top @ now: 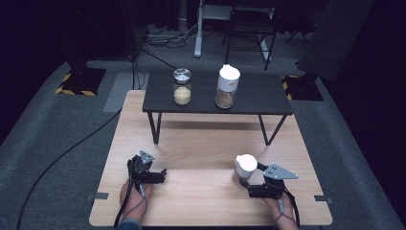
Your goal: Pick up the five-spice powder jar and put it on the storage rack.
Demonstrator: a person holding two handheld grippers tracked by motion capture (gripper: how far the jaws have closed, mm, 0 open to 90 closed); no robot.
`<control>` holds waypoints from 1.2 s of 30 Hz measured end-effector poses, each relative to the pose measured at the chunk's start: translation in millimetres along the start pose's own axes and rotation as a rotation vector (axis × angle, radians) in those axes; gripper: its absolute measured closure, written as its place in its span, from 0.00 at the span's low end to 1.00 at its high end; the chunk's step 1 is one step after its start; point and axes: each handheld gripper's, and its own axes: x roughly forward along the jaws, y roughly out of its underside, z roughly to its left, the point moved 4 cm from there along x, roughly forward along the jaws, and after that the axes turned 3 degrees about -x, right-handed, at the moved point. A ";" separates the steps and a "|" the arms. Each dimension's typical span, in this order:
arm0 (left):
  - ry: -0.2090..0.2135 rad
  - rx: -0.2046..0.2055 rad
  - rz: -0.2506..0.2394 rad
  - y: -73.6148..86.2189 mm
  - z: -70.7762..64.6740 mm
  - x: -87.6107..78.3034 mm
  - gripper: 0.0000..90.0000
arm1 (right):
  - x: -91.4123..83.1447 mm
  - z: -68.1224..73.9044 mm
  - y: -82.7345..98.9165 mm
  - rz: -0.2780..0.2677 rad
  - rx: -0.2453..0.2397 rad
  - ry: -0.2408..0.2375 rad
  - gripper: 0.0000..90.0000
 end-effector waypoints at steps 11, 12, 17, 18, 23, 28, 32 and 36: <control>0.001 -0.004 0.001 0.0 -0.1 0.0 0.02 | 18.1 -0.2 1.7 -0.001 -0.015 -0.014 0.24; 0.001 -0.004 0.001 0.0 -0.2 0.0 0.02 | 18.9 -0.2 1.9 -0.003 -0.018 -0.014 0.25; 0.001 -0.004 0.001 0.0 -0.1 0.0 0.02 | 21.8 0.0 4.5 -0.010 -0.020 -0.006 0.32; 0.001 -0.004 0.001 0.0 -0.2 0.0 0.02 | 21.7 -0.2 4.8 -0.012 -0.019 -0.005 0.33; 0.001 -0.004 0.001 0.0 -0.1 0.0 0.02 | 21.5 -0.4 4.4 -0.012 -0.028 -0.004 0.33; 0.000 0.000 0.000 0.0 0.0 0.0 0.02 | 20.7 -0.7 2.2 -0.007 -0.033 -0.005 0.33; 0.001 -0.004 0.001 0.0 -0.1 0.0 0.02 | 16.7 -1.3 -2.1 -0.010 -0.032 0.000 0.33; 0.000 0.000 0.000 -0.1 0.1 0.0 0.02 | 12.3 -4.1 -10.1 -0.016 -0.025 0.008 0.33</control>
